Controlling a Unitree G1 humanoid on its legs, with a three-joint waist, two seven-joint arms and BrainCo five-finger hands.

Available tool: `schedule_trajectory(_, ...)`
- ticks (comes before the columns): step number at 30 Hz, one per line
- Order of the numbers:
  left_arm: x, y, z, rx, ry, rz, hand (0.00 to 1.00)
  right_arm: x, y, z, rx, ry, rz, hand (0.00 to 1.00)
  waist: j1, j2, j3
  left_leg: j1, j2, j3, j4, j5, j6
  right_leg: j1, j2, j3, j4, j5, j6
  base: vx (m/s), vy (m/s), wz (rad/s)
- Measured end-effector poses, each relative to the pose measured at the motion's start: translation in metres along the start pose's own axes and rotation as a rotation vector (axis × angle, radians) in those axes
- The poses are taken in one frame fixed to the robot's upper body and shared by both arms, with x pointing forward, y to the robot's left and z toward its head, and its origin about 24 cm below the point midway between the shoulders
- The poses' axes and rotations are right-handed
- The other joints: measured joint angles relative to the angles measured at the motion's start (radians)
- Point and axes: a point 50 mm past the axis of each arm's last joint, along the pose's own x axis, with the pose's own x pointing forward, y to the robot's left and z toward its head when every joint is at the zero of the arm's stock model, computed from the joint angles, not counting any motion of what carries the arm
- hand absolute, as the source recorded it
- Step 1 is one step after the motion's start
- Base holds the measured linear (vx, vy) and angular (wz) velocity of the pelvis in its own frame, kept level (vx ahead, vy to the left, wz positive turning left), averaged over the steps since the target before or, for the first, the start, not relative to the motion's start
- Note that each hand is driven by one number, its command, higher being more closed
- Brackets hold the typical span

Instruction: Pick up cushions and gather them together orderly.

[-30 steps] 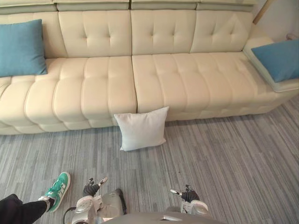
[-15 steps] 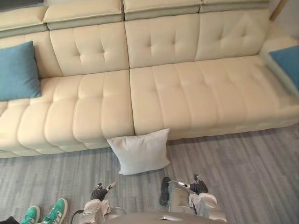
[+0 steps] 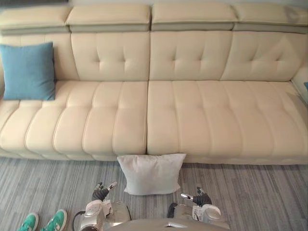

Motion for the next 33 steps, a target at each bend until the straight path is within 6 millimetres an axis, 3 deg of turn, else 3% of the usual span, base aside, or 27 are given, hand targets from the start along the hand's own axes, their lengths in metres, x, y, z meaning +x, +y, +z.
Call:
schedule_trajectory(4, -0.001, 0.002, -0.005, 0.004, 0.016, 0.004, 0.00, -0.001, 0.002, -0.001, -0.003, 0.001, 0.007, 0.00, 0.000, -0.006, -0.005, 0.052, -0.015, 0.032, -0.044, 0.000, 0.000, 0.011, -0.002, 0.050, -0.011, 0.003, 0.005, 0.06, 0.090, -0.24)
schedule_trajectory(14, 0.000, 0.003, -0.006, 0.015, 0.030, 0.005, 0.00, 0.000, 0.003, -0.002, -0.015, 0.003, 0.010, 0.00, 0.006, -0.010, -0.010, 0.065, -0.007, 0.081, -0.168, 0.007, 0.008, -0.051, 0.050, 0.119, -0.097, 0.063, 0.015, -0.02, -0.013, -0.27)
schedule_trajectory(20, 0.003, -0.001, 0.004, 0.058, 0.002, -0.005, 0.00, 0.003, 0.007, 0.004, -0.115, -0.019, 0.011, 0.00, 0.025, -0.022, -0.006, 0.017, -0.023, 0.077, -0.174, 0.034, 0.020, -0.084, 0.044, 0.130, -0.119, 0.106, 0.016, -0.11, -0.002, 0.00)
schedule_trajectory(23, 0.009, -0.010, 0.030, 0.098, -0.066, -0.006, 0.00, 0.008, 0.025, 0.029, -0.175, -0.099, 0.057, 0.00, 0.028, -0.042, 0.036, -0.090, -0.015, 0.048, -0.079, 0.032, 0.022, -0.176, 0.032, 0.118, -0.046, 0.107, 0.015, -0.20, -0.029, 0.21)
schedule_trajectory(25, 0.012, -0.019, 0.048, 0.102, -0.117, -0.010, 0.00, 0.010, 0.031, 0.053, -0.193, -0.179, 0.057, 0.00, 0.029, -0.037, 0.082, -0.159, 0.000, 0.028, -0.006, 0.019, 0.037, -0.220, 0.031, 0.116, -0.009, 0.104, 0.013, -0.25, -0.010, 0.19)
schedule_trajectory(27, 0.012, -0.027, 0.074, 0.087, -0.202, -0.004, 0.00, 0.012, 0.038, 0.095, -0.210, -0.312, 0.043, 0.00, 0.023, -0.030, 0.135, -0.282, 0.032, 0.010, 0.106, -0.029, 0.046, -0.333, 0.037, 0.119, 0.082, 0.087, 0.004, -0.37, 0.019, -0.01)
schedule_trajectory(30, 0.013, -0.029, 0.102, 0.046, -0.283, 0.018, 0.00, 0.011, 0.036, 0.133, -0.222, -0.422, -0.001, 0.00, 0.022, -0.027, 0.185, -0.422, 0.047, -0.012, 0.213, -0.052, 0.055, -0.472, 0.026, 0.132, 0.178, 0.064, -0.003, -0.34, -0.011, 0.01)
schedule_trajectory(33, 0.013, -0.026, 0.123, 0.007, -0.327, 0.036, 0.00, 0.011, 0.037, 0.158, -0.220, -0.479, -0.030, 0.00, 0.016, -0.025, 0.218, -0.517, 0.052, -0.032, 0.260, -0.049, 0.059, -0.559, 0.027, 0.141, 0.212, 0.072, -0.013, -0.22, -0.037, 0.00)
